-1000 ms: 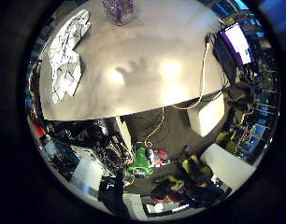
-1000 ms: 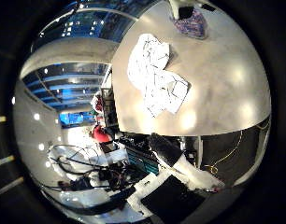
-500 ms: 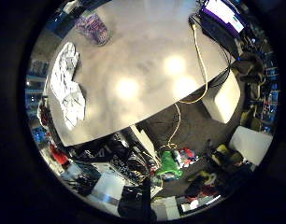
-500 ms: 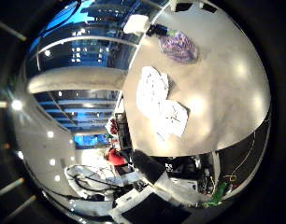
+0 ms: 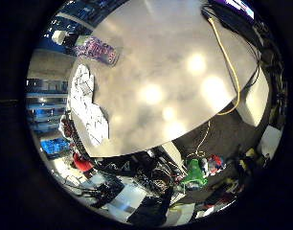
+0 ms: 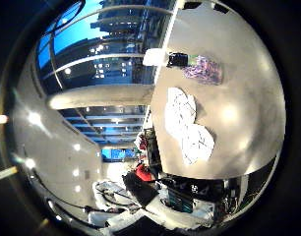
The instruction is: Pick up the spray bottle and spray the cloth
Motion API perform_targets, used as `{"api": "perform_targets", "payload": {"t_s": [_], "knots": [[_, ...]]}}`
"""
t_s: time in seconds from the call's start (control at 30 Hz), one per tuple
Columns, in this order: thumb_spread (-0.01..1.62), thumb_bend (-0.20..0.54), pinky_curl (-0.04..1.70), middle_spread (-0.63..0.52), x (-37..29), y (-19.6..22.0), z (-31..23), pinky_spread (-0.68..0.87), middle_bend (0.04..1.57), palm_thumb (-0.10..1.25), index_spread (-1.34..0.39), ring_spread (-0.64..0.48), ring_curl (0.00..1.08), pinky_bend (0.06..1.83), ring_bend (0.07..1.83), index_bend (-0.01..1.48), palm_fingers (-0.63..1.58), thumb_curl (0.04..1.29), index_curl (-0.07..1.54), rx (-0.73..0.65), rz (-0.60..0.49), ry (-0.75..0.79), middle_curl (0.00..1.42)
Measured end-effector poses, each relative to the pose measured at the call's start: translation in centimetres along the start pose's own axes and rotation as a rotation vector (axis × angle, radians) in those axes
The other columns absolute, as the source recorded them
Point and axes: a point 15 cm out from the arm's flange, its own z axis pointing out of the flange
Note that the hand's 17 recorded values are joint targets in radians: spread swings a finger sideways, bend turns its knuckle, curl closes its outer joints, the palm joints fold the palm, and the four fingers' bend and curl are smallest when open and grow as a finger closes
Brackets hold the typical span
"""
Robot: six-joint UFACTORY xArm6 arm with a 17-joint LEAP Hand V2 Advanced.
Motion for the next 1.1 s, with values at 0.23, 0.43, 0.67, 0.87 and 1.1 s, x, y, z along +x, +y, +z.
{"api": "perform_targets", "payload": {"t_s": [0.23,0.43,0.67,0.87,1.1], "knots": [[0.92,-0.03,0.33,0.11,-1.5,-2.1,1.8,0.38,0.18,0.32,-0.27,0.17,0.27,0.41,0.26,0.14,-0.04,0.28,0.22,0.034,-0.015,-0.067,0.29],[0.93,-0.029,0.33,0.1,-1.4,-3.9,2.5,0.38,0.19,0.34,-0.26,0.16,0.27,0.41,0.26,0.15,-0.03,0.29,0.22,0.045,-0.052,-0.087,0.29],[0.94,-0.027,0.32,0.1,0.4,-6.1,3.2,0.38,0.19,0.35,-0.26,0.16,0.27,0.41,0.27,0.15,-0.02,0.29,0.23,0.056,-0.042,-0.107,0.3],[0.95,-0.027,0.32,0.09,2.1,-8.1,4.3,0.38,0.19,0.37,-0.26,0.15,0.28,0.4,0.29,0.15,-0.01,0.29,0.24,0.084,-0.012,-0.152,0.31],[0.95,-0.028,0.32,0.09,1.6,-9.2,7.0,0.37,0.2,0.38,-0.25,0.14,0.27,0.41,0.29,0.15,-0.01,0.28,0.24,0.052,-0.028,-0.174,0.32]]}}
